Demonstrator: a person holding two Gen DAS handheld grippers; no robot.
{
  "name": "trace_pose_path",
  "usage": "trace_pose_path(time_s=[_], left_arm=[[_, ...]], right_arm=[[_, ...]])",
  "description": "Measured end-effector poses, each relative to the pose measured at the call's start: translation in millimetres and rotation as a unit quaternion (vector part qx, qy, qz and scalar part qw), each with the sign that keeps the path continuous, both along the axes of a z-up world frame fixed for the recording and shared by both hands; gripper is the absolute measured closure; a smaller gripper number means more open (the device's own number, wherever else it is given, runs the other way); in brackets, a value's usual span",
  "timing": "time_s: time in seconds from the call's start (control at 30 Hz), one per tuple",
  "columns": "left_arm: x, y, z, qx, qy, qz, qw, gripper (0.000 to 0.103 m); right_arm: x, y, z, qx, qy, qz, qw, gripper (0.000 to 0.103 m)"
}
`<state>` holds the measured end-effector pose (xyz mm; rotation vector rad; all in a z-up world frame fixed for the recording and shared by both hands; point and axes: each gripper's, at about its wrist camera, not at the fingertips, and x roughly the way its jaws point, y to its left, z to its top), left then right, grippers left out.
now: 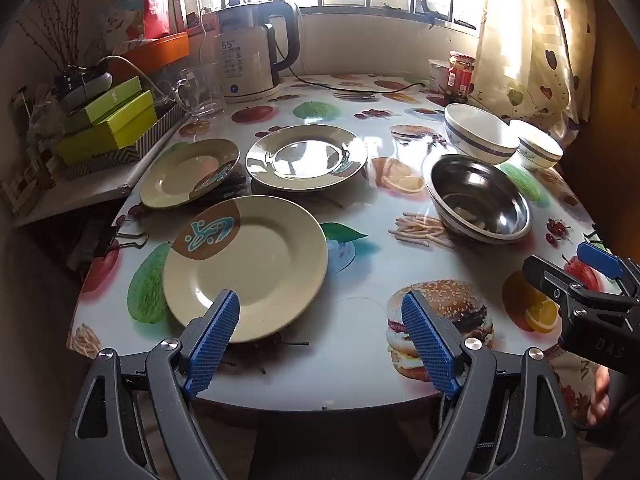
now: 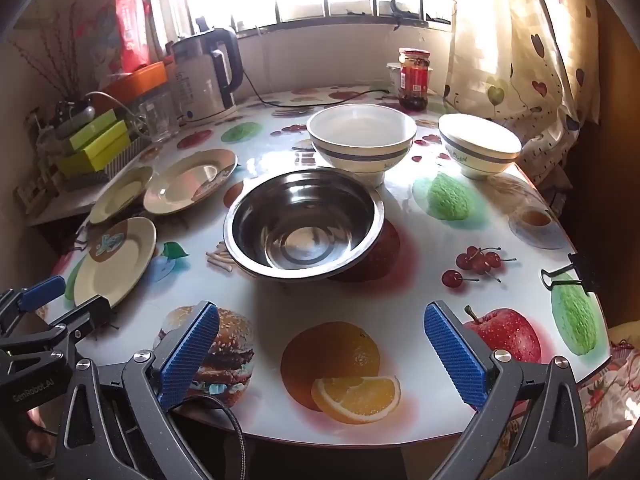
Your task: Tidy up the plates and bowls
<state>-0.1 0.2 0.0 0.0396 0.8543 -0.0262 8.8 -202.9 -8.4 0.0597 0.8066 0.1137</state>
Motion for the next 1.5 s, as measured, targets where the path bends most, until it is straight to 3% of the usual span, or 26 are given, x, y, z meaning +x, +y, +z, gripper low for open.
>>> trace_pose_path(time_s=[0.63,0.93,1.5], left_arm=[[8,0,24,-0.009,-0.013,-0.012,0.9998,0.019],[12,3,29,-0.029,-0.011,-0.007,0.9995,0.019],[29,9,40,-0.019,-0.02,0.011,0.9996,0.019]], right_arm=[[3,-1,32,0.015,-0.041,0.009,0.999,0.0],[3,-4,42,0.018,-0.046,-0.001,0.999,0.0],[24,10,50,0.01,-0.04,0.02,0.999,0.0]])
